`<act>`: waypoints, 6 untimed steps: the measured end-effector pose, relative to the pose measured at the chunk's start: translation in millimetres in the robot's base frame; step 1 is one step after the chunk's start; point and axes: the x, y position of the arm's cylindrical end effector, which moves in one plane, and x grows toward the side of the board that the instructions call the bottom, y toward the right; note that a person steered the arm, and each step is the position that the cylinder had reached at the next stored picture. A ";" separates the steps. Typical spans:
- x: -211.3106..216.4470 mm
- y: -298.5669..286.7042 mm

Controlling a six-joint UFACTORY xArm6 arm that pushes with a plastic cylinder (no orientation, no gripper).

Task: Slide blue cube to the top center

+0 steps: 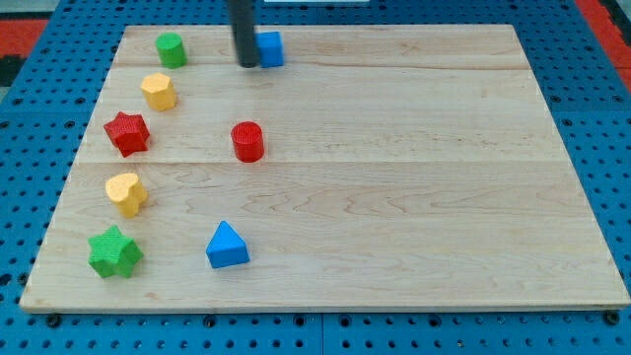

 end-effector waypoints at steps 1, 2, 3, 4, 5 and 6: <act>0.0 4.4; -7.6 -45.2; -28.0 -39.3; -28.5 25.8; -26.5 98.7; -33.6 85.9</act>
